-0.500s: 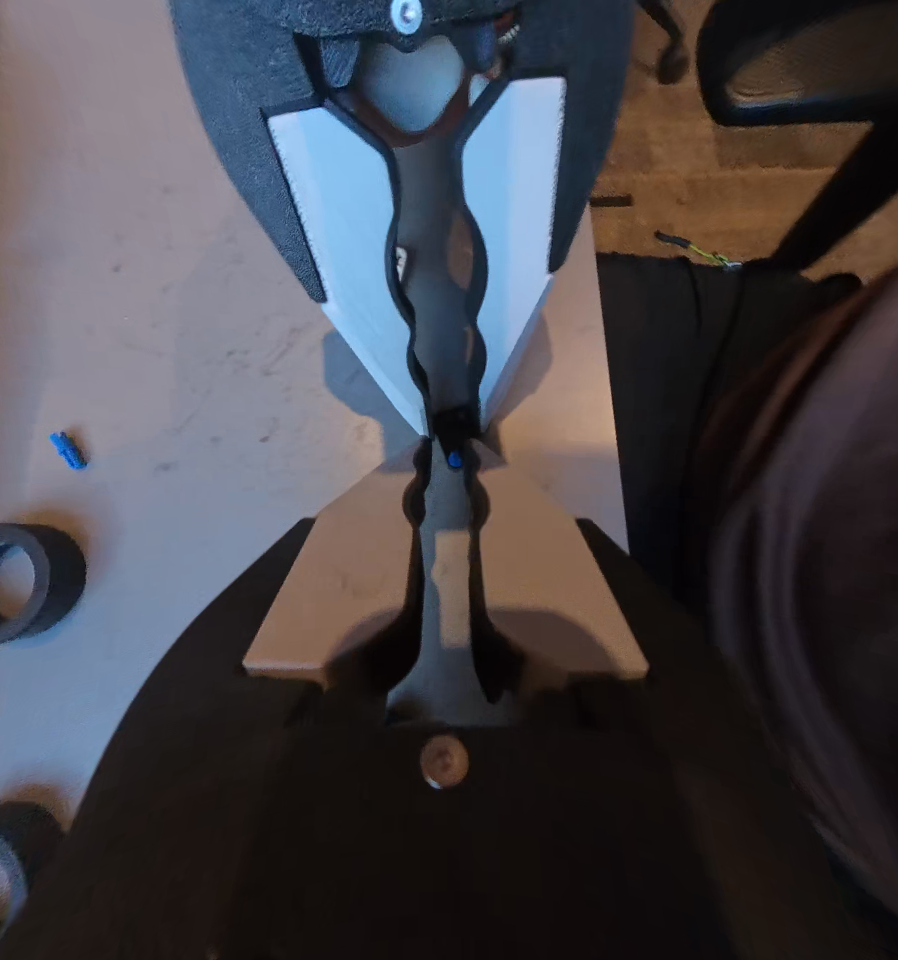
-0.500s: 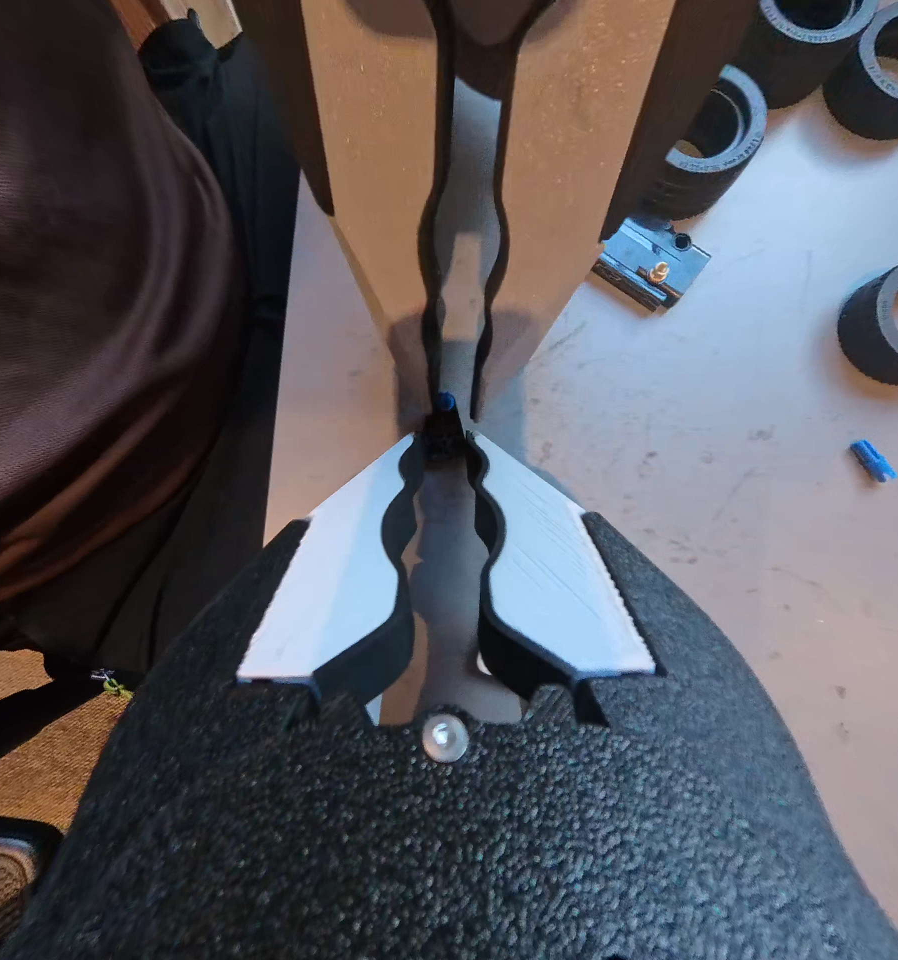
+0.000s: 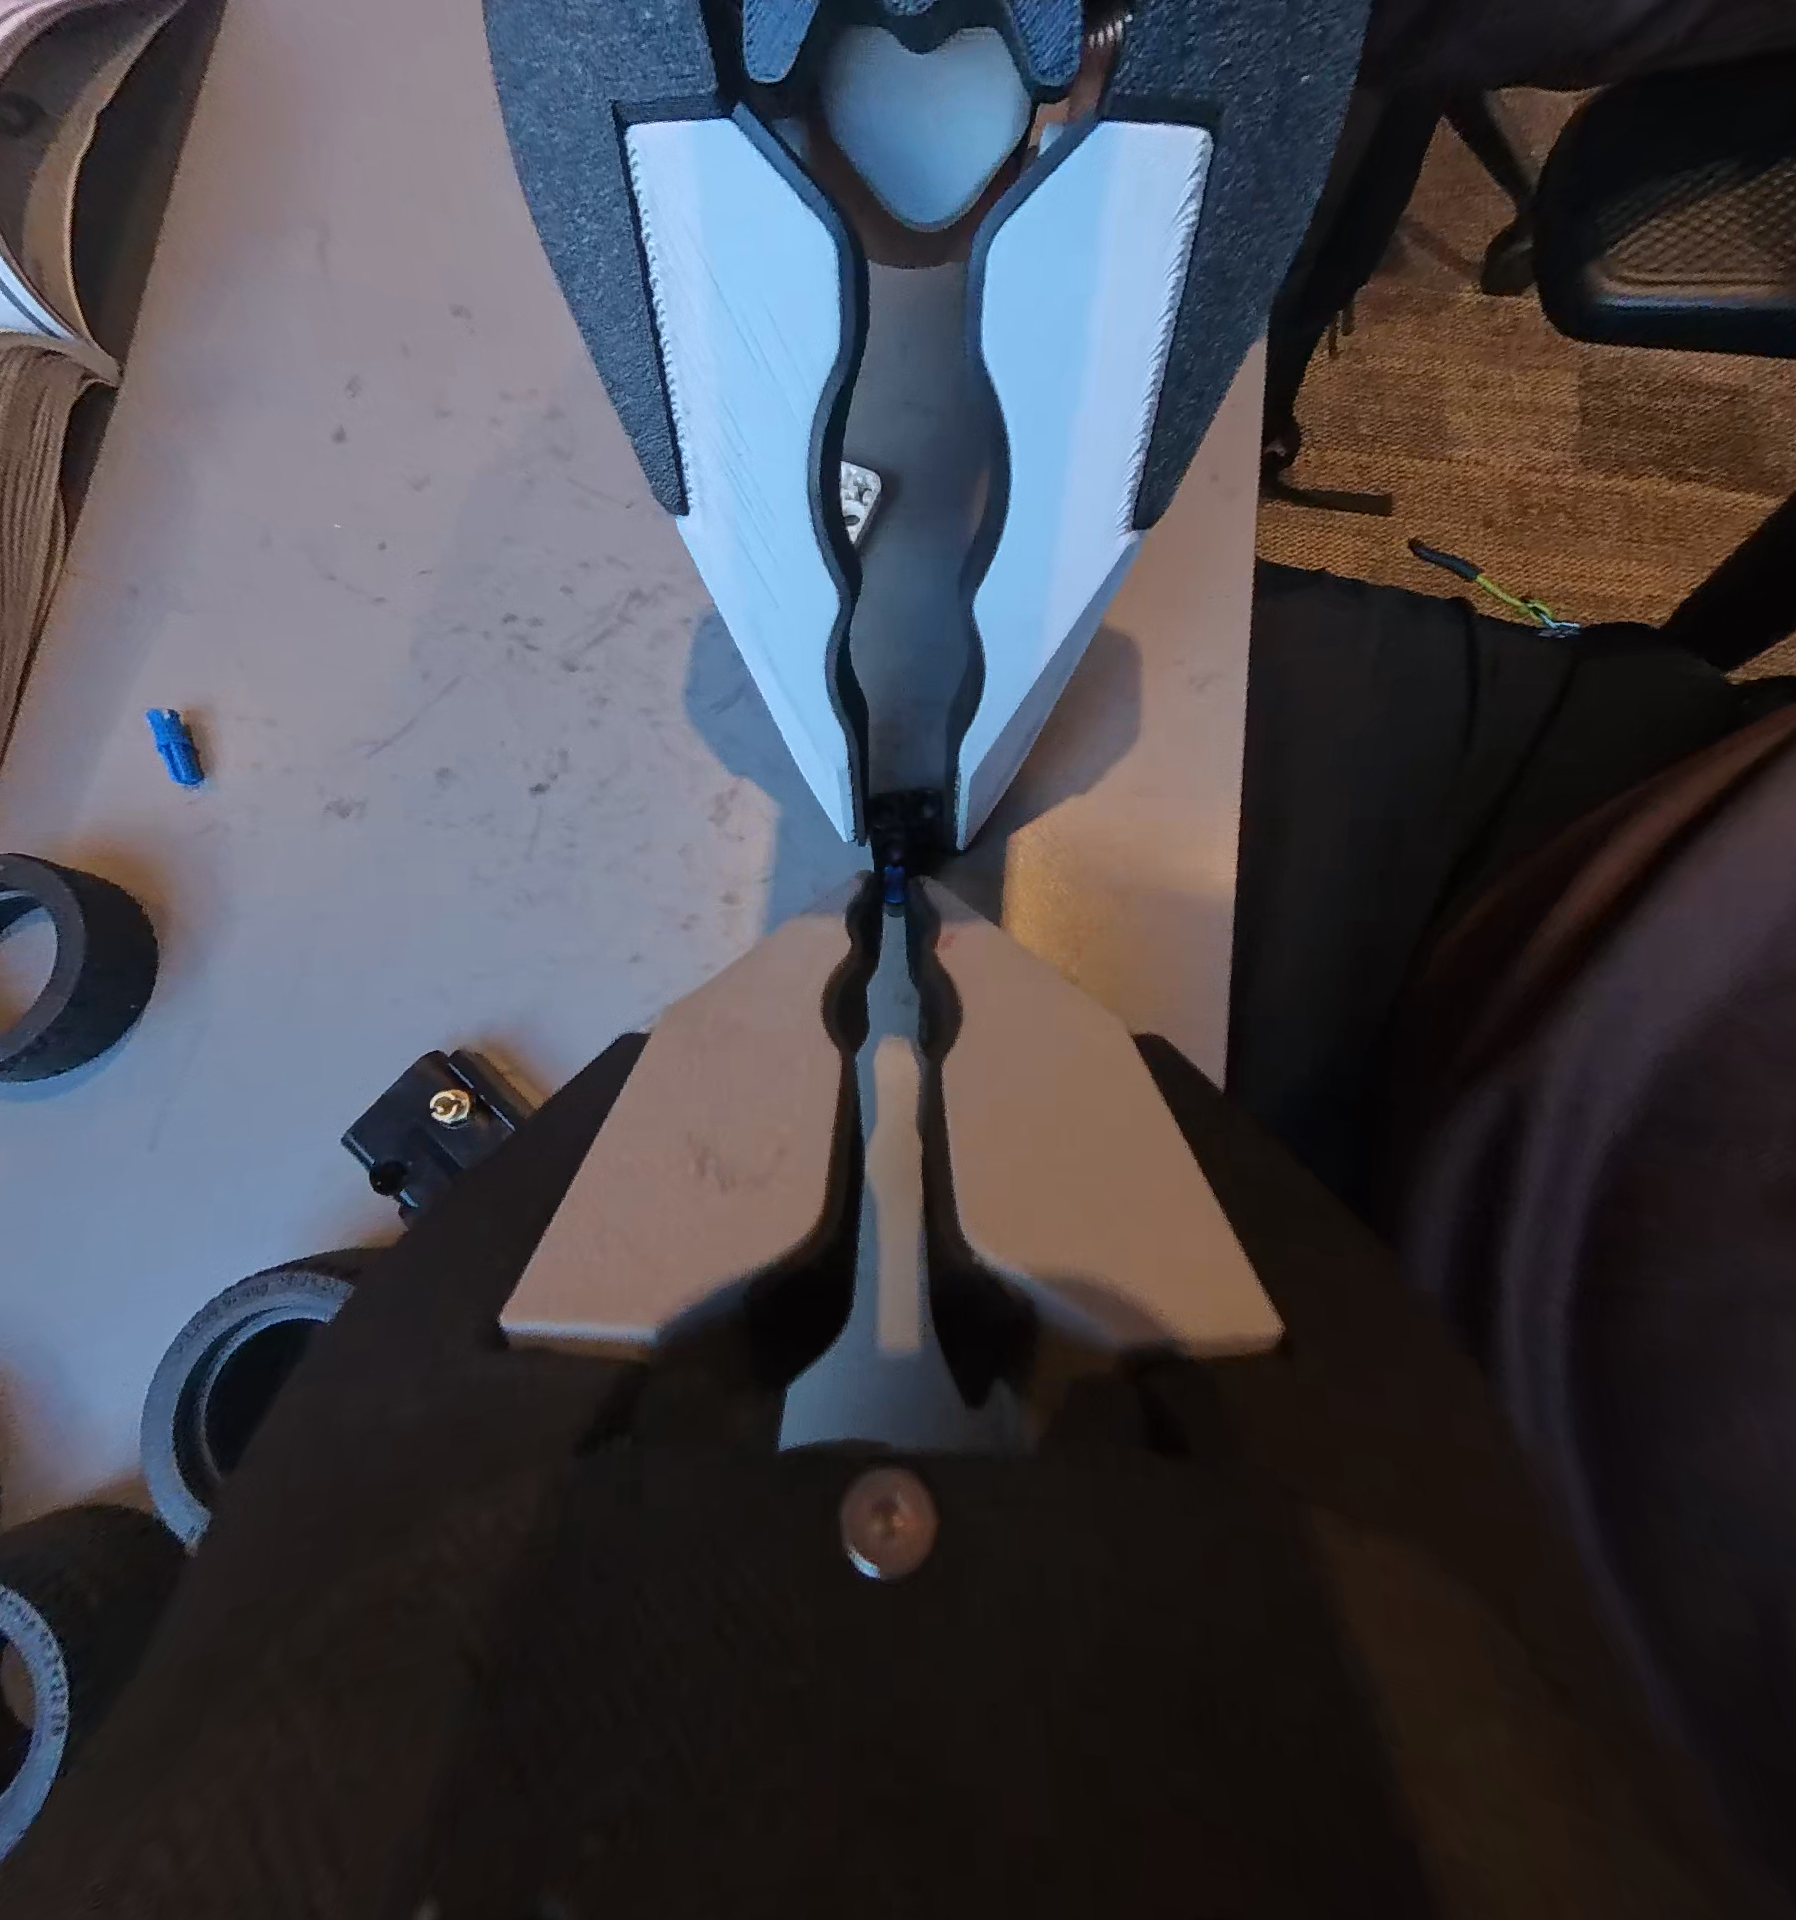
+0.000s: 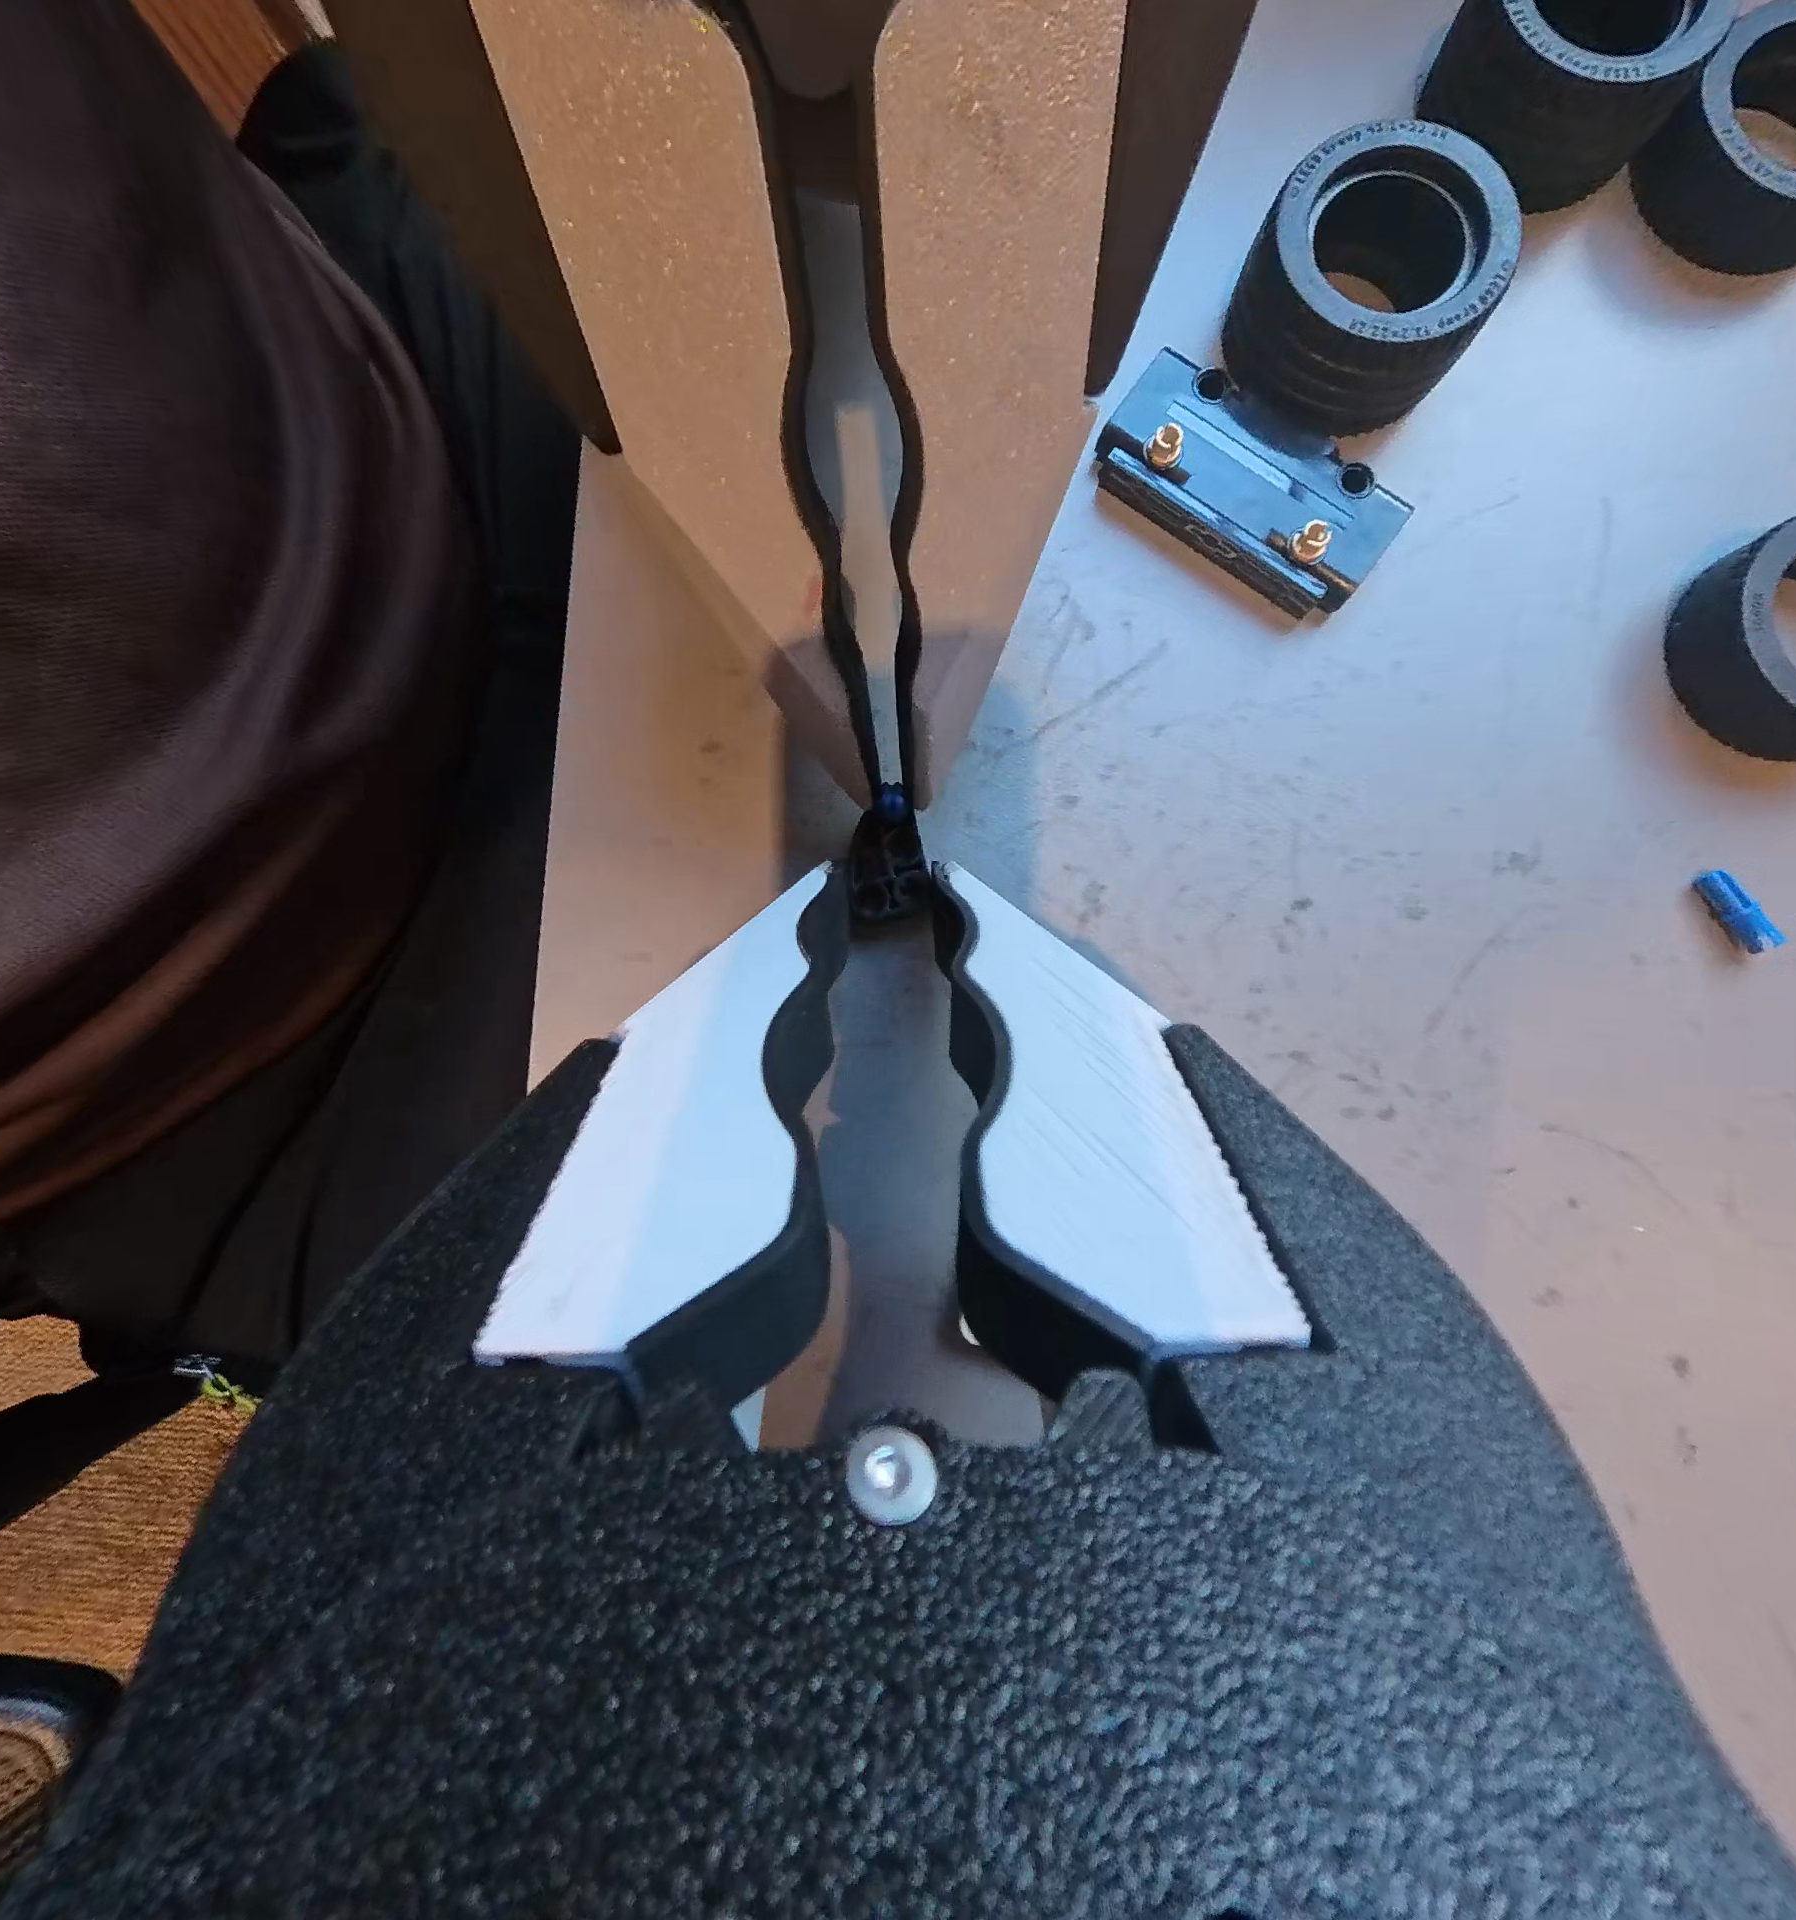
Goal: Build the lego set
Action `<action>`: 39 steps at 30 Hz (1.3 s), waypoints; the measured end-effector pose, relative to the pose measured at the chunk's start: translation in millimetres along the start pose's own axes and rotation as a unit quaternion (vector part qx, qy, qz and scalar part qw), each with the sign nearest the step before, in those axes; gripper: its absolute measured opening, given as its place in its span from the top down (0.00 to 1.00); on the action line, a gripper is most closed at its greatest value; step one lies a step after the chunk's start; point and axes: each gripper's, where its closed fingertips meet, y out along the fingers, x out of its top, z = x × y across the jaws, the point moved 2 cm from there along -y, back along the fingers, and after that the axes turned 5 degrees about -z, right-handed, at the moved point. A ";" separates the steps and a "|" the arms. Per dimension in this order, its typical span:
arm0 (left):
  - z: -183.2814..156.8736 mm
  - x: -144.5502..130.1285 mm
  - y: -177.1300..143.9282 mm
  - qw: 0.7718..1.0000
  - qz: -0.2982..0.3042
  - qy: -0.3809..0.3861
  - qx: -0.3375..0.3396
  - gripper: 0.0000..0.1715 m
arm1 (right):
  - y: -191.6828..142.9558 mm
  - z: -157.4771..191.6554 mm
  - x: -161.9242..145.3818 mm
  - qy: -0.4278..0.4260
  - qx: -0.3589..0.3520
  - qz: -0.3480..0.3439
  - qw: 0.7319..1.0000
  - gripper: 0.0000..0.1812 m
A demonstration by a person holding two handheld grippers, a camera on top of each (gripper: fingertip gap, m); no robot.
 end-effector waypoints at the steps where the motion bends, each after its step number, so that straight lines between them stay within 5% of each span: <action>1: 0.0 -0.1 -0.2 1.000 0.001 0.003 0.001 0.99 | 0.0 0.0 0.0 0.001 0.000 0.000 1.000 0.91; 16: 0.5 0.7 -0.9 1.000 -0.009 -0.012 0.015 0.99 | 0.3 -0.3 0.5 0.002 0.003 0.009 1.000 0.91; 23: 0.1 0.7 -1.3 0.990 0.052 0.131 0.012 1.00 | 0.6 -0.4 1.0 0.001 0.008 0.014 1.000 0.91; 32: 3.2 2.2 -1.6 0.924 0.119 0.351 -0.092 1.00 | 0.2 -2.2 0.8 0.005 0.029 0.011 0.999 0.91; 36: 6.7 2.4 -1.4 0.901 0.123 0.389 -0.147 1.00 | 0.1 -2.9 0.9 0.006 0.031 0.005 0.999 0.91; 39: 8.7 2.3 -1.8 0.915 0.129 0.342 -0.170 1.00 | 0.4 -3.8 1.4 0.010 0.018 0.005 1.000 0.91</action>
